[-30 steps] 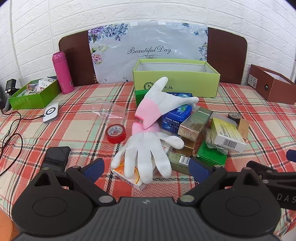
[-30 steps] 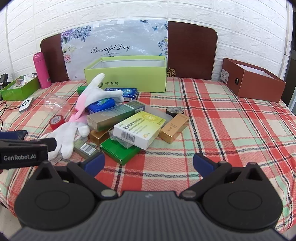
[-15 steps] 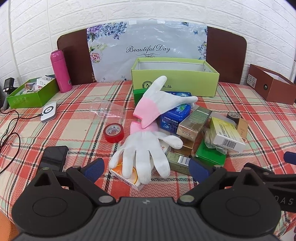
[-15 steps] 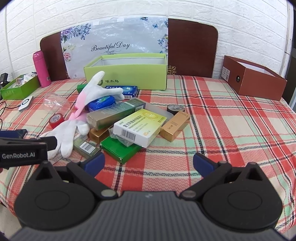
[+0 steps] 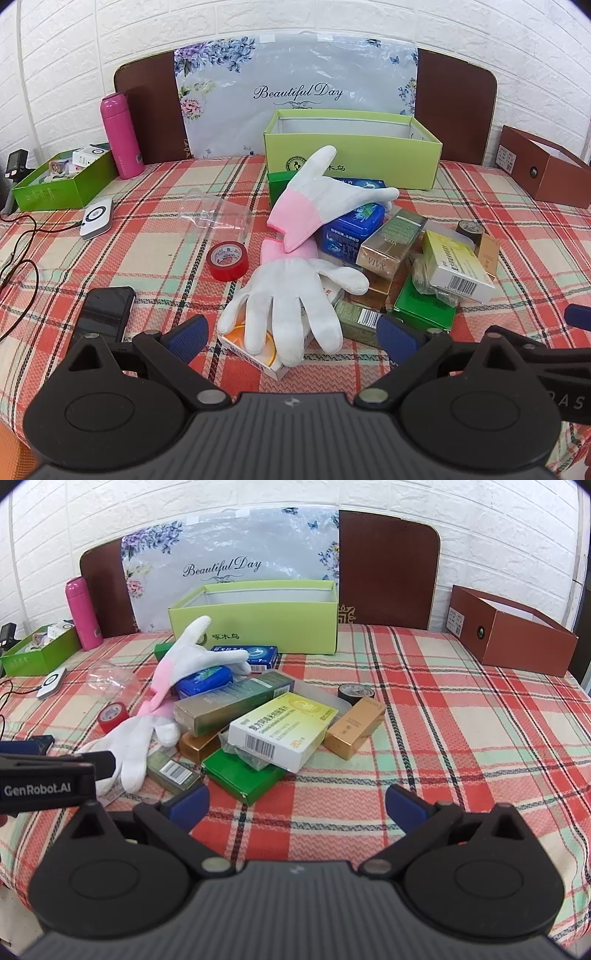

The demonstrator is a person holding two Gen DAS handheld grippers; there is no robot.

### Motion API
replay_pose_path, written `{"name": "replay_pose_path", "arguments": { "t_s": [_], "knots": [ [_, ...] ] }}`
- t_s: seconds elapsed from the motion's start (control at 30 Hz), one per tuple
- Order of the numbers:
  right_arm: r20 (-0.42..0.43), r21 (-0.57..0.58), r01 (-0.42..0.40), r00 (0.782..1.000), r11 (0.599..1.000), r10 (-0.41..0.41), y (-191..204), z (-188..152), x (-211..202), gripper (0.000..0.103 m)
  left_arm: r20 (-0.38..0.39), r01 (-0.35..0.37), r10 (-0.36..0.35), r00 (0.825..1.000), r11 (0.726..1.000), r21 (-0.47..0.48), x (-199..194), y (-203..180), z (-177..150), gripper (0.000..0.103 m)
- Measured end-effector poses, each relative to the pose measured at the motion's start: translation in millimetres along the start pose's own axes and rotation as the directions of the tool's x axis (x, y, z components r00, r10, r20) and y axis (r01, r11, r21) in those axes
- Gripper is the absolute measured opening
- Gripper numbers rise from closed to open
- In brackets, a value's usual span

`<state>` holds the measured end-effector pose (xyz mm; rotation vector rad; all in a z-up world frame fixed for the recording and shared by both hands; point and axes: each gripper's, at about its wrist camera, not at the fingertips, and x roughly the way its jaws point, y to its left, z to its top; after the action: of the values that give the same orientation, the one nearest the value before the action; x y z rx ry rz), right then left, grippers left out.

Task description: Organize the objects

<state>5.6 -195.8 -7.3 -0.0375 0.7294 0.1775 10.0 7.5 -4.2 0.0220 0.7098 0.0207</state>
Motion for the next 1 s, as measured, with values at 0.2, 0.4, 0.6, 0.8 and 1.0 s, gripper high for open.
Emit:
{"name": "replay_pose_path", "arguments": {
  "t_s": [0.2, 0.4, 0.6, 0.8, 1.0],
  "knots": [
    [-0.005, 0.007, 0.0, 1.0, 1.0, 0.0, -1, 0, 2, 0.103, -0.005, 0.003, -0.003, 1.0, 1.0, -0.001, 3, 0, 0, 0.101],
    [-0.011, 0.009, -0.002, 1.0, 1.0, 0.002, 0, 1, 4, 0.103, -0.01, 0.007, -0.007, 1.0, 1.0, -0.004, 6, 1, -1, 0.101],
    [-0.022, 0.007, -0.005, 1.0, 1.0, 0.005, 1, -1, 8, 0.103, -0.022, 0.012, -0.012, 1.0, 1.0, -0.011, 9, 3, -2, 0.101],
    [0.022, 0.032, -0.021, 1.0, 0.999, 0.021, -3, 1, 11, 0.103, 0.043, 0.063, -0.061, 0.997, 0.997, -0.045, 5, 18, -9, 0.101],
    [0.055, 0.073, -0.044, 0.998, 0.996, 0.04, -6, 28, 40, 0.103, 0.048, 0.113, -0.11, 0.993, 0.992, -0.059, 12, 36, -9, 0.1]
  ]
}}
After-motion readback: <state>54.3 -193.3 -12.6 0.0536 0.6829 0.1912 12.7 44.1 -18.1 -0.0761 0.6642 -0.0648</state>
